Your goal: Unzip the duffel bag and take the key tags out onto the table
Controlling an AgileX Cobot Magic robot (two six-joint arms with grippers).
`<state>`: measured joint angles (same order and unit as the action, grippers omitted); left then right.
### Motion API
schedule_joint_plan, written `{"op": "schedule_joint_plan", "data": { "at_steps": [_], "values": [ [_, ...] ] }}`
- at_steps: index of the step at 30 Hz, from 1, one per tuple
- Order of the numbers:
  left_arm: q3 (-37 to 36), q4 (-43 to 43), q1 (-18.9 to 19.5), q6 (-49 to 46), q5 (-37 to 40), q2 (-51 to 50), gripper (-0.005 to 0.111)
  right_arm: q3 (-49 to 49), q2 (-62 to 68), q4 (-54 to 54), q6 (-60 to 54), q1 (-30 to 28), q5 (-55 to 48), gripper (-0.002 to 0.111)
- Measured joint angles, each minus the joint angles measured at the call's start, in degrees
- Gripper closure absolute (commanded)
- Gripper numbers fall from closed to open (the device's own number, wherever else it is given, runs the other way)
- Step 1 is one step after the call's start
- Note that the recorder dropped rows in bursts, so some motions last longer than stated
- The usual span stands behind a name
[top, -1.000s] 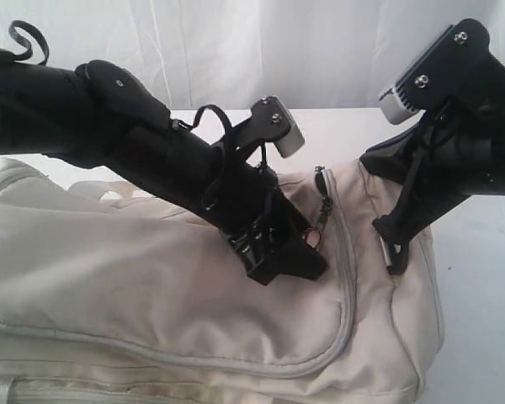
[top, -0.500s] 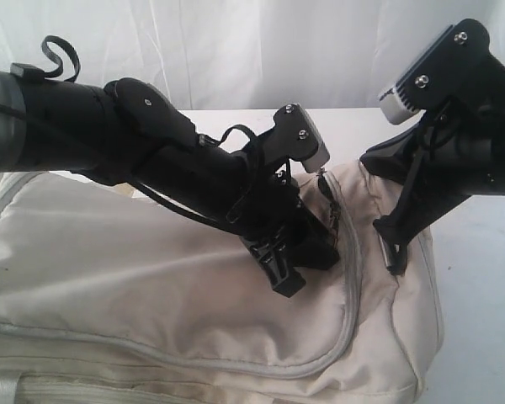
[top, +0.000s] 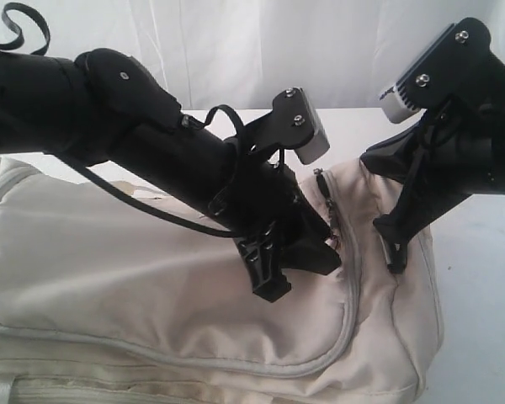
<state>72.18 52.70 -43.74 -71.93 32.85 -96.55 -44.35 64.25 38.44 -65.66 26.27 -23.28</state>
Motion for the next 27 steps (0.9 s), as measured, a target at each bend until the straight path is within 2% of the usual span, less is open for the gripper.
{"op": "schedule_joint_plan", "data": {
  "at_steps": [10,20,27],
  "values": [
    [0.00,-0.10,0.00,2.66,12.07,1.67,0.080,0.00,0.00,0.04,0.00,0.00,-0.21,0.108],
    [0.00,1.63,0.00,3.28,30.68,1.95,0.080,0.00,0.00,0.13,0.00,0.00,-0.21,0.108],
    [0.00,4.09,0.00,6.11,31.62,1.95,0.080,0.00,0.00,0.13,0.00,0.00,0.29,0.108]
  ]
}}
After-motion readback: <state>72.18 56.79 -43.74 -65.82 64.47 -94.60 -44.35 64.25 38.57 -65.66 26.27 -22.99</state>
